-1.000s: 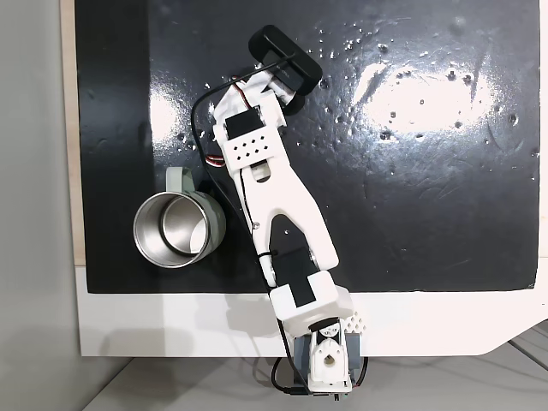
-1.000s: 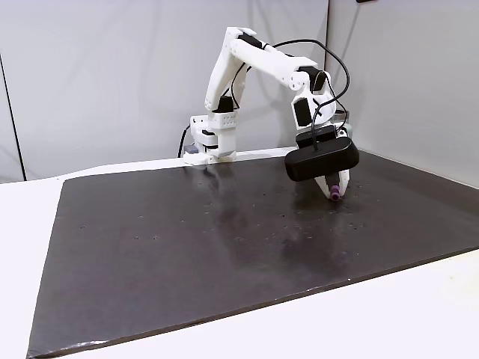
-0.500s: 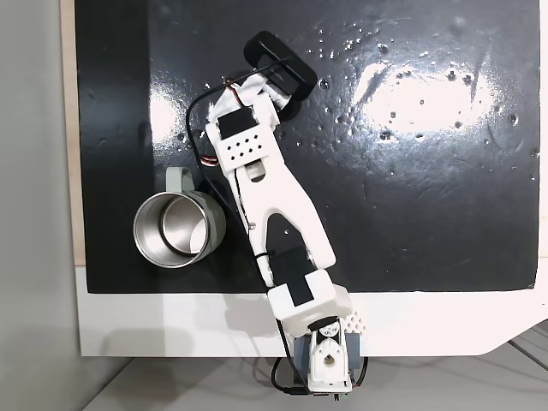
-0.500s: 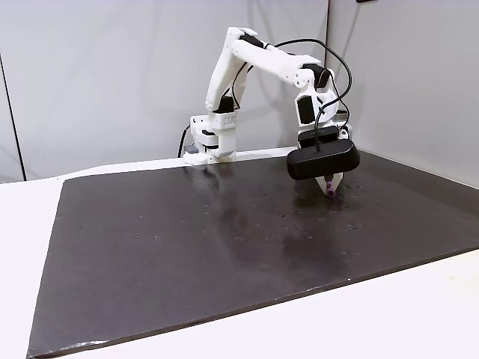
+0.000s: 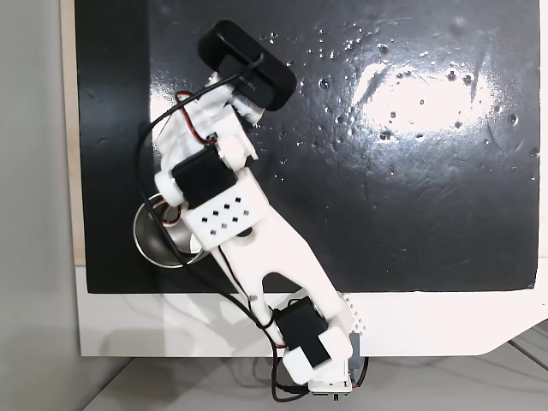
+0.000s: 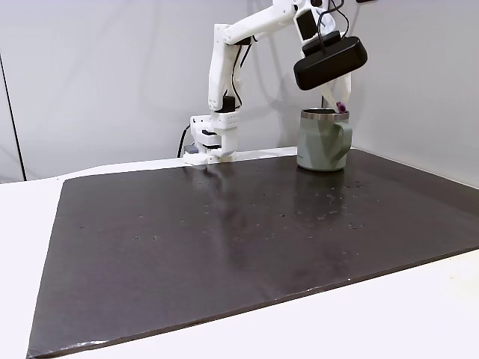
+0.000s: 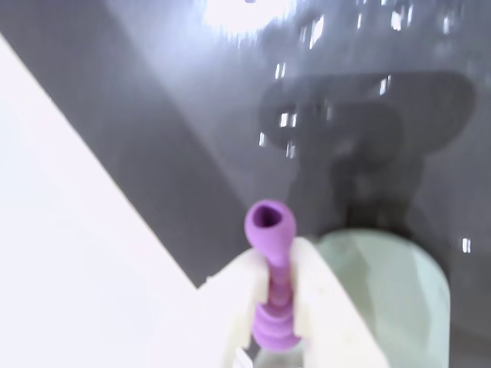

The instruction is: Grasp a pengrip and put it in the cup.

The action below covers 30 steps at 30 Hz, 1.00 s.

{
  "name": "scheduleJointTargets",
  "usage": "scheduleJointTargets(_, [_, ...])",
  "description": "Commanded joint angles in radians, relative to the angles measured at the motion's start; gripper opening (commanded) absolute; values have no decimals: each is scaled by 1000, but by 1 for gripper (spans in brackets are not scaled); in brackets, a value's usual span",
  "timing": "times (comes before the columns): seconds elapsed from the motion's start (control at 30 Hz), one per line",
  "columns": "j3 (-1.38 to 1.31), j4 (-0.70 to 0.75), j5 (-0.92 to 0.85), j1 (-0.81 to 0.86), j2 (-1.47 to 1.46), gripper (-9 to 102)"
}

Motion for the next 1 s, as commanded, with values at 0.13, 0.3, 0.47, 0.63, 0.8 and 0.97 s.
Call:
scheduleJointTargets(0.13, [-77,135,92,-178,135,0])
scheduleJointTargets(0.3, [-69,178,121,-262,144,0])
scheduleJointTargets(0.47, [-38,193,137,-321,149,0])
scheduleJointTargets(0.63, [0,195,172,-390,153,0])
scheduleJointTargets(0.8, [31,195,187,-434,164,0])
scheduleJointTargets(0.97, [31,195,210,-433,178,6])
